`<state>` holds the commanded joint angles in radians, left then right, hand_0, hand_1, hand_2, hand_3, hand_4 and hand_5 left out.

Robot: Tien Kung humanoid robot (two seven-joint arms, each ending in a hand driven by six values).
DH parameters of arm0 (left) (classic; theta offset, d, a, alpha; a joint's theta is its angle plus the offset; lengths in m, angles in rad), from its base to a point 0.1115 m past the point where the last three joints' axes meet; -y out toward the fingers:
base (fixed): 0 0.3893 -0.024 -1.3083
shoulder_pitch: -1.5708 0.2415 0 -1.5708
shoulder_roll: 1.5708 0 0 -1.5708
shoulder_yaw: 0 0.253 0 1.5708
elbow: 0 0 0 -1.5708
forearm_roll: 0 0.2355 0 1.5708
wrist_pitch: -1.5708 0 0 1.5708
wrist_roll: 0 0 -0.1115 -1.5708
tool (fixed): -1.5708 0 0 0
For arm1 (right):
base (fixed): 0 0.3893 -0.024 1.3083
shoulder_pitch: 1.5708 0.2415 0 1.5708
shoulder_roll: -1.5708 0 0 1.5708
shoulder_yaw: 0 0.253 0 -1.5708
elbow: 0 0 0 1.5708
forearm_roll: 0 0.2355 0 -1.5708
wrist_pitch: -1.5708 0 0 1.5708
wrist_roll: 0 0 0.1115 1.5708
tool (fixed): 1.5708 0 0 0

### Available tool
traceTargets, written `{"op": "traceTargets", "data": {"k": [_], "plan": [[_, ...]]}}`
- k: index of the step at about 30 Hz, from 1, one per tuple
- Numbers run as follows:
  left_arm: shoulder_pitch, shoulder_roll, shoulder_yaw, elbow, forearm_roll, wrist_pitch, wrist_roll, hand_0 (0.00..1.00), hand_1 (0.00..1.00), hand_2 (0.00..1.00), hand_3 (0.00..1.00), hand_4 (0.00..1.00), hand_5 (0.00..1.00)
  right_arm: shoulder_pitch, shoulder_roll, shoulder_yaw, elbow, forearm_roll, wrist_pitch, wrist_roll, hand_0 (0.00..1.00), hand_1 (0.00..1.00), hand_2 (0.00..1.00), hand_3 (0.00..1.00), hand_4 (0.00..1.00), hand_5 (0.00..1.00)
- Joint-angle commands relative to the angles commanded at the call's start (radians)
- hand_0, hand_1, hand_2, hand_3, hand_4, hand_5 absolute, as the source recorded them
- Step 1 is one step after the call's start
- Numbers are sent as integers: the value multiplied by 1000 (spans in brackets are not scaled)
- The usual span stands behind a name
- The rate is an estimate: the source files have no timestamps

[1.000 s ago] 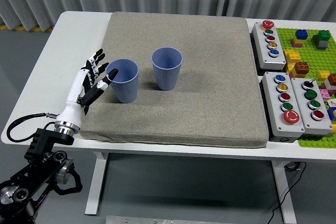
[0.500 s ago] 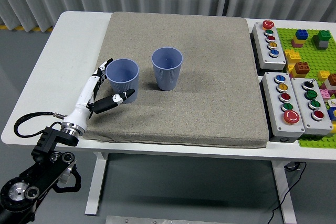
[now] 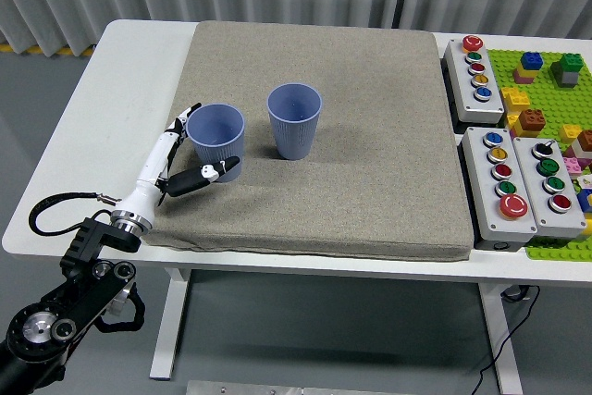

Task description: Pick cup pour cup place

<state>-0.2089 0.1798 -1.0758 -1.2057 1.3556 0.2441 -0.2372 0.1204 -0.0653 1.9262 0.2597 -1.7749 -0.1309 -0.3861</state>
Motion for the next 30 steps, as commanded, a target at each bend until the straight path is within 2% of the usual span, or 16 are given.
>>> {"op": "traceTargets", "data": {"k": [7, 10, 14, 15, 20, 21, 26, 27, 30], "plan": [[-10, -17, -5, 27, 36, -8, 7, 950, 914, 998, 998, 998, 409, 2, 0, -1, 0, -2, 1, -1, 641, 608, 513, 595, 2, 38], [-12, -19, -3, 31, 61, -20, 11, 933, 900, 998, 998, 998, 402, 2, 0, 0, 0, -5, 2, -2, 641, 609, 513, 595, 2, 36], [-13, -21, -1, 37, 72, -14, 9, 933, 900, 998, 998, 998, 402, 2, 1, 2, 1, -7, 1, -3, 641, 609, 513, 595, 2, 36], [-14, -22, -1, 41, 72, -11, 7, 855, 852, 998, 998, 998, 366, 2, 1, 1, 0, -7, 2, -2, 642, 608, 513, 595, 2, 30], [-22, -26, 2, 47, 61, 4, -6, 855, 852, 998, 998, 998, 366, 2, 1, 3, 1, -9, 2, -3, 642, 608, 513, 595, 2, 30], [-24, -26, 2, 47, 59, 6, -8, 791, 817, 997, 998, 998, 356, 2, 1, 3, 1, -9, 2, -3, 641, 608, 513, 595, 2, 29], [-30, -28, 7, 50, 45, 13, -19, 791, 817, 997, 998, 998, 356, 3, 1, 2, 0, -9, 2, -4, 641, 608, 513, 595, 2, 29], [-31, -28, 8, 51, 42, 14, -21, 736, 794, 998, 998, 998, 347, 2, 1, 2, 0, -10, 2, -3, 641, 607, 513, 595, 2, 31], [-31, -29, 11, 53, 31, 15, -25, 736, 794, 998, 998, 998, 347, 2, 1, 3, 0, -12, 3, -4, 641, 607, 513, 595, 2, 31]]}}
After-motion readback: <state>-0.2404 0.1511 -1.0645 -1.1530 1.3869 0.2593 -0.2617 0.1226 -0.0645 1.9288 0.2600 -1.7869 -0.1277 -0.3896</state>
